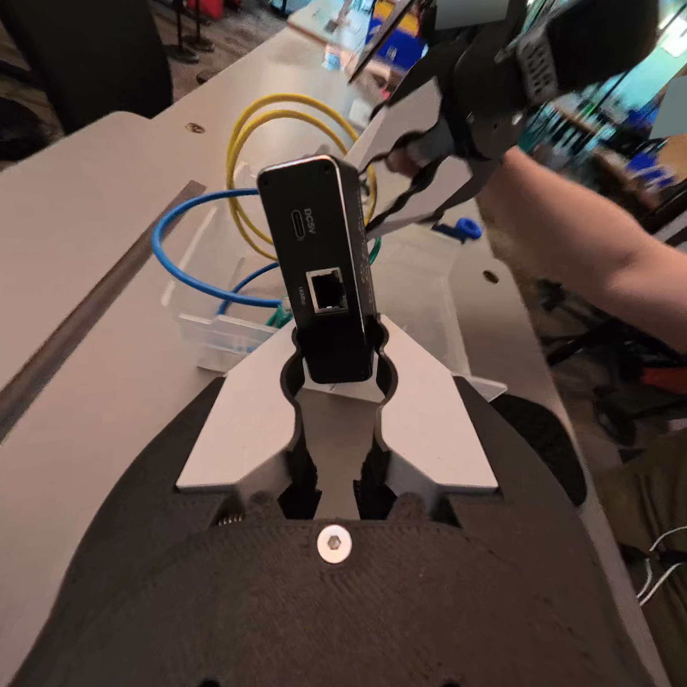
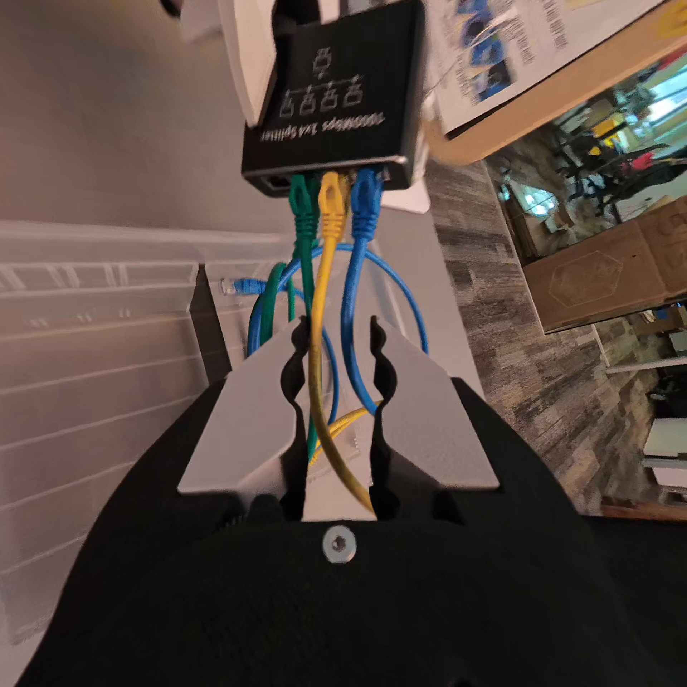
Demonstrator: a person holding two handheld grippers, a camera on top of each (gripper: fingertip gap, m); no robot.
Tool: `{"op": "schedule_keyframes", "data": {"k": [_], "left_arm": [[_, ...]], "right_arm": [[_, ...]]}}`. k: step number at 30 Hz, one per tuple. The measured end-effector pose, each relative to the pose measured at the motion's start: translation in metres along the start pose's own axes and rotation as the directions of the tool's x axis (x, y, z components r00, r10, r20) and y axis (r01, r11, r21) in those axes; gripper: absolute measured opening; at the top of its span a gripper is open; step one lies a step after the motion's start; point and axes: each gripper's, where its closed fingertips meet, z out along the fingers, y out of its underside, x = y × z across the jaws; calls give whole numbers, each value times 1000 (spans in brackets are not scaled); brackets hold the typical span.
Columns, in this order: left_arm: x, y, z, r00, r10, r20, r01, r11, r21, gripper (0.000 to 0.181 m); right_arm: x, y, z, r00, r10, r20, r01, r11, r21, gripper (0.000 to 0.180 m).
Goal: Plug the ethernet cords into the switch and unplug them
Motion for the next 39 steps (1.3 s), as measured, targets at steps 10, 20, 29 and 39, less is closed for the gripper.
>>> {"op": "schedule_keyframes", "data": {"k": [10,20,29,39], "left_arm": [[11,-24,-7,985,156,81,-109,905,-412,33],[-23,-1,47,994,109,9,-73,722,-688,34],[-27,5,57,955,265,-136,-285,686,-670,32],[-10,-52,32,924,379,55,-343,882,-323,46]], "right_arm": [[66,20,-145,771,597,-223,-412,734,539,32],[53,71,-76,558,830,-1,-788,531,312,44],[25,-28,-27,837,546,41,-535,801,268,66],[16,3,5,830,556,-35,-551,829,99,34]]}}
